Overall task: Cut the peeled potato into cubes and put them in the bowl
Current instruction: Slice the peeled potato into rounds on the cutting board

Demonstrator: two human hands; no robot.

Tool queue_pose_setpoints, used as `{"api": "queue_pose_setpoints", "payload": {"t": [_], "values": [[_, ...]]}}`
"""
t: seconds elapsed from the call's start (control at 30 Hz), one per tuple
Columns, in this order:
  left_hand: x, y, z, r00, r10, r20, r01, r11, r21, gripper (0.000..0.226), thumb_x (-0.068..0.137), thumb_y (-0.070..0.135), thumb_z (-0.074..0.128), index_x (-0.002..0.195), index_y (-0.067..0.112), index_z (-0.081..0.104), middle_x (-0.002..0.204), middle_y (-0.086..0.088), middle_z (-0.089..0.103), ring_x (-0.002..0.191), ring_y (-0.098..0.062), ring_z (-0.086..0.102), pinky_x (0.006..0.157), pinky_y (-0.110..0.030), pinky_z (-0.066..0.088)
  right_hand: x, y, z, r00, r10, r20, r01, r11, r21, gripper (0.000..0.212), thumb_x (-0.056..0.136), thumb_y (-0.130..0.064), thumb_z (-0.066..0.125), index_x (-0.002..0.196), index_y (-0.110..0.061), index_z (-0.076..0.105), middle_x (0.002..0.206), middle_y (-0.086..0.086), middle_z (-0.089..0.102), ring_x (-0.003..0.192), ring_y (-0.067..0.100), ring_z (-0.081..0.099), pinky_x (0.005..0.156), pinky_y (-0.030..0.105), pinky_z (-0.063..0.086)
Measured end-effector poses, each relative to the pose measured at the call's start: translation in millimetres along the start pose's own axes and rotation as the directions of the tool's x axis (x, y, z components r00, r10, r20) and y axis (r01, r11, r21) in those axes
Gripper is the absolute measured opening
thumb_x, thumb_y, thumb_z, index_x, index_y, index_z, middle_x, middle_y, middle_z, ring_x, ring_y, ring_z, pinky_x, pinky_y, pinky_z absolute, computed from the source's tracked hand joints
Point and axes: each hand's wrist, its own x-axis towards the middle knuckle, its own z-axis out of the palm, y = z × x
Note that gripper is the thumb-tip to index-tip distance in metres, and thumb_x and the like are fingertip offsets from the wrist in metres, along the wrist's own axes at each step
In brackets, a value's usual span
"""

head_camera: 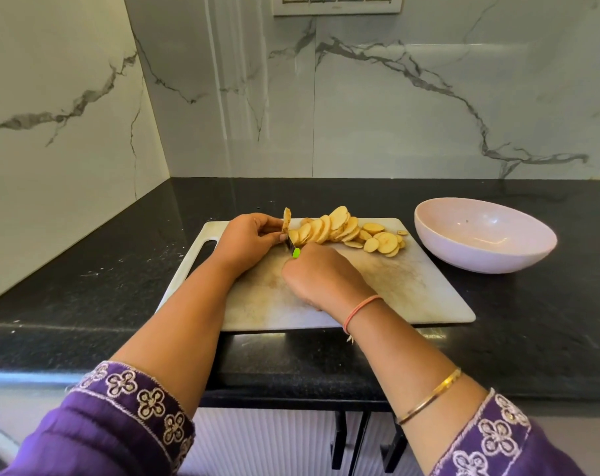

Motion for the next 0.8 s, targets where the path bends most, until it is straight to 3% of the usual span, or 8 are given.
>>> {"api": "queue_pose_setpoints", "payload": {"t": [0.17, 0.23, 0.3, 0.43, 0.53, 0.7, 0.8], "values": [[2, 2, -1, 0.998, -0.047, -0.04, 0.046, 0.999, -0.016, 0.025, 0.091, 0.022, 0.062, 0.115, 0.016, 0.068, 0.103, 0.002, 0.069, 0.087, -0.006, 0.059, 0.074, -0.017, 0.043, -7, -2, -6, 0.998, -0.049, -0.037, 0.044, 0.991, -0.123, 0.016, 0.094, -0.028, 0.039, 0.091, -0.016, 0.049, 0.085, 0.004, 0.05, 0.082, 0.023, 0.05, 0.068, 0.03, 0.037], [2, 5, 0, 0.996, -0.059, -0.067, 0.06, 0.998, 0.004, 0.024, 0.092, 0.022, 0.059, 0.113, 0.015, 0.068, 0.099, 0.0, 0.07, 0.085, -0.012, 0.061, 0.069, -0.021, 0.045, -9, -1, -8, 0.998, -0.057, -0.038, 0.051, 0.99, -0.134, 0.016, 0.093, -0.028, 0.039, 0.088, -0.015, 0.048, 0.082, 0.003, 0.049, 0.081, 0.023, 0.05, 0.068, 0.03, 0.037], [2, 5, 0, 0.994, -0.064, -0.093, 0.067, 0.998, 0.022, 0.022, 0.092, 0.021, 0.058, 0.11, 0.014, 0.069, 0.093, -0.002, 0.07, 0.081, -0.016, 0.062, 0.064, -0.021, 0.045, -10, 1, -9, 0.999, -0.047, -0.023, 0.044, 0.99, -0.133, 0.019, 0.092, -0.026, 0.04, 0.078, -0.015, 0.046, 0.074, 0.001, 0.048, 0.081, 0.024, 0.052, 0.066, 0.031, 0.037], [0, 4, -1, 0.989, -0.057, -0.139, 0.068, 0.995, 0.071, 0.019, 0.09, 0.022, 0.06, 0.101, 0.012, 0.071, 0.082, 0.0, 0.066, 0.067, -0.008, 0.054, 0.056, -0.015, 0.039, -10, 5, -16, 1.0, -0.018, 0.001, 0.018, 0.995, -0.1, 0.025, 0.089, -0.024, 0.041, 0.065, -0.017, 0.041, 0.065, 0.003, 0.047, 0.069, 0.023, 0.053, 0.056, 0.026, 0.036], [-2, 5, -4, 0.983, -0.058, -0.176, 0.072, 0.994, 0.077, 0.017, 0.088, 0.021, 0.062, 0.099, 0.013, 0.072, 0.085, 0.001, 0.067, 0.072, -0.008, 0.056, 0.059, -0.016, 0.039, -10, 13, -23, 0.998, -0.045, -0.053, 0.042, 0.998, -0.051, 0.032, 0.09, -0.025, 0.042, 0.06, -0.014, 0.041, 0.058, 0.003, 0.045, 0.057, 0.02, 0.046, 0.052, 0.025, 0.033], [-1, 5, -6, 0.995, -0.097, -0.029, 0.099, 0.992, 0.071, 0.015, 0.087, 0.013, 0.061, 0.096, 0.023, 0.067, 0.1, 0.003, 0.065, 0.089, -0.009, 0.058, 0.066, -0.017, 0.043, -5, 32, -33, 0.975, -0.093, -0.202, 0.085, 0.995, -0.051, 0.034, 0.093, -0.03, 0.042, 0.062, -0.015, 0.043, 0.06, 0.001, 0.046, 0.058, 0.018, 0.045, 0.05, 0.026, 0.028], [-1, 7, -6, 0.995, -0.099, -0.026, 0.1, 0.992, 0.073, 0.024, 0.086, 0.002, 0.053, 0.089, 0.023, 0.063, 0.103, 0.001, 0.064, 0.089, -0.012, 0.057, 0.072, -0.019, 0.044, 0, 46, -34, 0.958, -0.124, -0.257, 0.096, 0.989, -0.116, 0.033, 0.093, -0.032, 0.041, 0.064, -0.018, 0.042, 0.063, -0.001, 0.045, 0.061, 0.019, 0.045, 0.049, 0.027, 0.024]]}}
